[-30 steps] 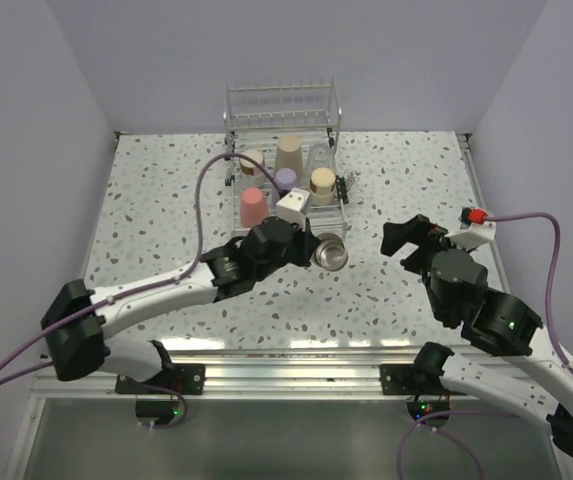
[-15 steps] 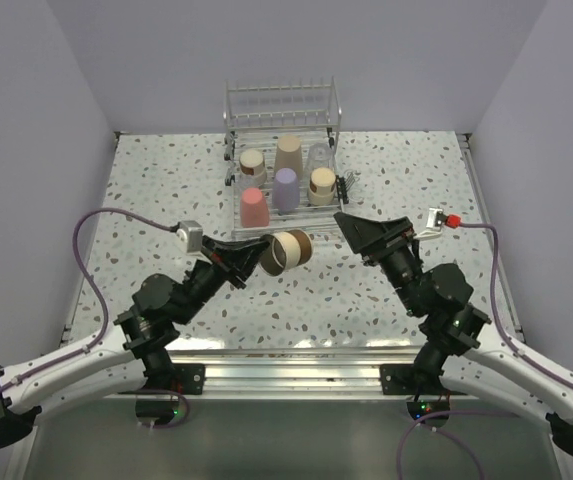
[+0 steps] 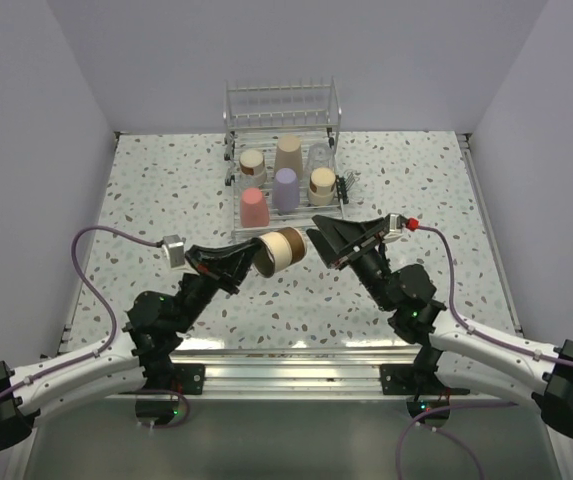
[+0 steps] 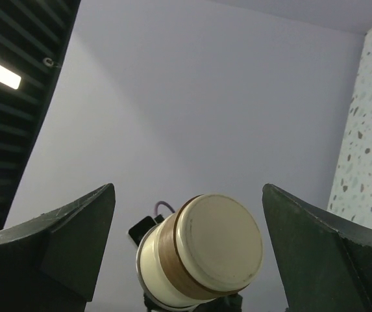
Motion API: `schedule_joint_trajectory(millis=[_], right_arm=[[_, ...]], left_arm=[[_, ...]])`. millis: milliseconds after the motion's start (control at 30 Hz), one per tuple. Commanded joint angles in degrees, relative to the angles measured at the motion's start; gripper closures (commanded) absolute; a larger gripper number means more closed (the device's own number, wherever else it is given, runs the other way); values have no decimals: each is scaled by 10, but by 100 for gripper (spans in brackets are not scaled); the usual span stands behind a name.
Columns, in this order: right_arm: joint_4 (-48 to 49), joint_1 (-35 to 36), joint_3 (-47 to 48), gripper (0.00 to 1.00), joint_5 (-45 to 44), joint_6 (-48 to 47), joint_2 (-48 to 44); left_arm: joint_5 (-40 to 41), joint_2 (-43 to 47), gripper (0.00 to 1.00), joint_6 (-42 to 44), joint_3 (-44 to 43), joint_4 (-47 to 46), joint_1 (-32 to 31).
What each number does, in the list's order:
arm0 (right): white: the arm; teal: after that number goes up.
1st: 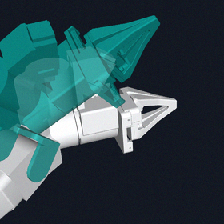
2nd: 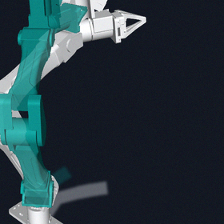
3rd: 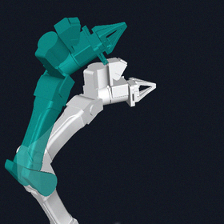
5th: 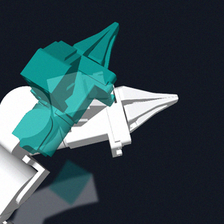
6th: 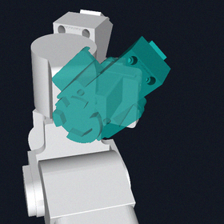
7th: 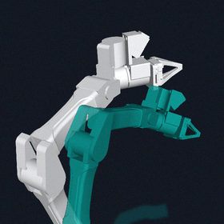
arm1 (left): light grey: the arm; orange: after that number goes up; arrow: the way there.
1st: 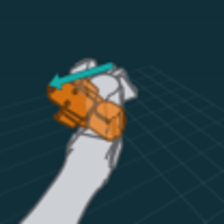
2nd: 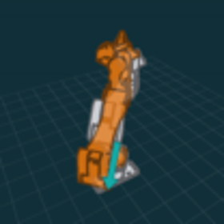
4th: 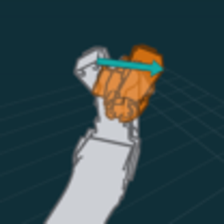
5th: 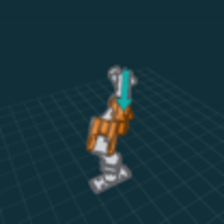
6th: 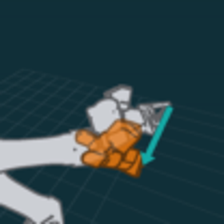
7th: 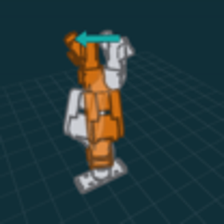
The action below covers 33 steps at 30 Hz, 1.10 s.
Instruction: Load the cups into the dish rack
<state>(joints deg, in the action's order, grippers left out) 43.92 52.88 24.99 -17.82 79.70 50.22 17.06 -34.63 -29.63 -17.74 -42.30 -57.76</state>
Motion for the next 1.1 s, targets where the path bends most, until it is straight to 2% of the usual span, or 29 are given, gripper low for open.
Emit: schedule_joint_trajectory(millis=[0, 233, 800, 933, 1067], right_arm=[[66, 2, 14, 2, 16, 43, 14], [107, 4, 27, 2, 49, 89, 64], [146, 36, 48, 2, 66, 109, 114], [174, 38, 43, 6, 63, 115, 128], [177, 42, 39, 18, 53, 107, 123]], left_arm=[[-8, -14, 100, -11, 5, -125, 3], [-4, -71, 100, -19, 4, -200, 2], [51, -137, 100, -12, -5, -255, -2], [52, -137, 100, -7, -8, -251, -3], [57, -129, 100, -6, -1, -246, -5]])
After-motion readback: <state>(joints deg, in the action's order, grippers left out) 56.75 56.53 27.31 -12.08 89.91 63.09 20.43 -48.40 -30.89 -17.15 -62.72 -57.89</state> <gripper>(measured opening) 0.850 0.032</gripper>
